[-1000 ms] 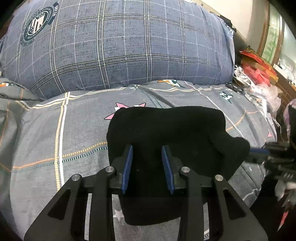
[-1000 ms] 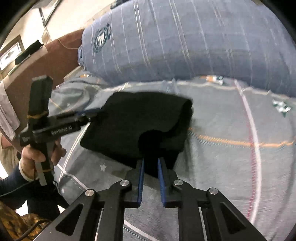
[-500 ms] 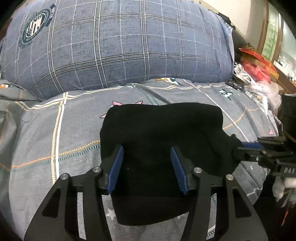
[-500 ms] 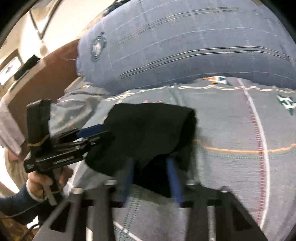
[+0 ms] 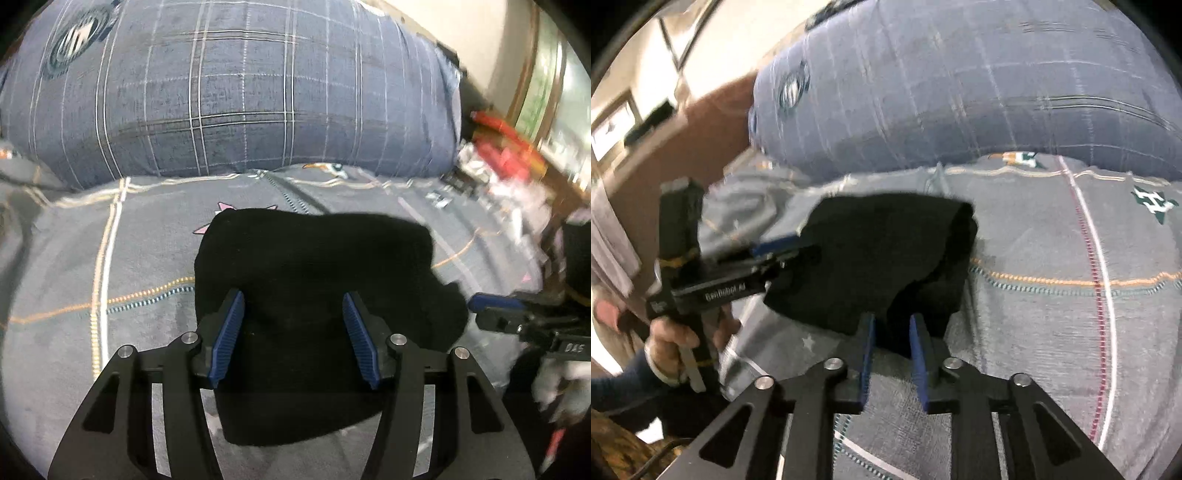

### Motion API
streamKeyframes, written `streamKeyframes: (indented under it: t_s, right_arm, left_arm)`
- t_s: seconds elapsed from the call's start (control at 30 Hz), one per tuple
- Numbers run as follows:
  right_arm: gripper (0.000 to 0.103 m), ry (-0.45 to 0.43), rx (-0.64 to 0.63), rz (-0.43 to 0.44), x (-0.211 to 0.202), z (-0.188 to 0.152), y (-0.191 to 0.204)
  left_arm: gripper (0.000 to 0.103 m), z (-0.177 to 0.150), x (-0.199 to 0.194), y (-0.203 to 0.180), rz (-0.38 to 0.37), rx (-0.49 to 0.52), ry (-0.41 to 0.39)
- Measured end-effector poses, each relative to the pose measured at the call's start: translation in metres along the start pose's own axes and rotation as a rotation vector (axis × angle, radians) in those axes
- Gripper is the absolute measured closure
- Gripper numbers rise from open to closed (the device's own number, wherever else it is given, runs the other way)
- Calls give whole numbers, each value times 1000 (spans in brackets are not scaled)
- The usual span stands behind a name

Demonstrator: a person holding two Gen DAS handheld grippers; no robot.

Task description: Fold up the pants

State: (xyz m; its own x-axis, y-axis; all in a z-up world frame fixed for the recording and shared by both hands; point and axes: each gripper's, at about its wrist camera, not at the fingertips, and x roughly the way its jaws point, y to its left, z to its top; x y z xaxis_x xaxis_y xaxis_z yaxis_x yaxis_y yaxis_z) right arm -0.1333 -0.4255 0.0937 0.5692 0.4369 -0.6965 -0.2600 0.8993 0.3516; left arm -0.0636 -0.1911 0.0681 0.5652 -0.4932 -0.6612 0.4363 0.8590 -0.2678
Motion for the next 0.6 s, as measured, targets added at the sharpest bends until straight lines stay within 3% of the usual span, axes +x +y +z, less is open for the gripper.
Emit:
streamKeyframes:
  t_s: [0.07,0.3,0.37,0.4,0.6]
  right_arm:
    - [54,-11,52,21,-7,1,-8]
    - [53,-5,133,102,-5,-7,-16]
    - [53,-1,135,101,-3,-10,-16]
    - [50,3,136,102,0,-11,-17]
    - [31,12,215,178,19,-19,-31]
  left_arm:
    - [47,2,-4,8,-36,-51,11]
    - [47,4,-16,29,-48,-142,37]
    - [40,1,-17,33,-57,-166,42]
    - [30,0,-18,36,-63,-182,46]
    - [28,-5,-18,52,-84,-260,54]
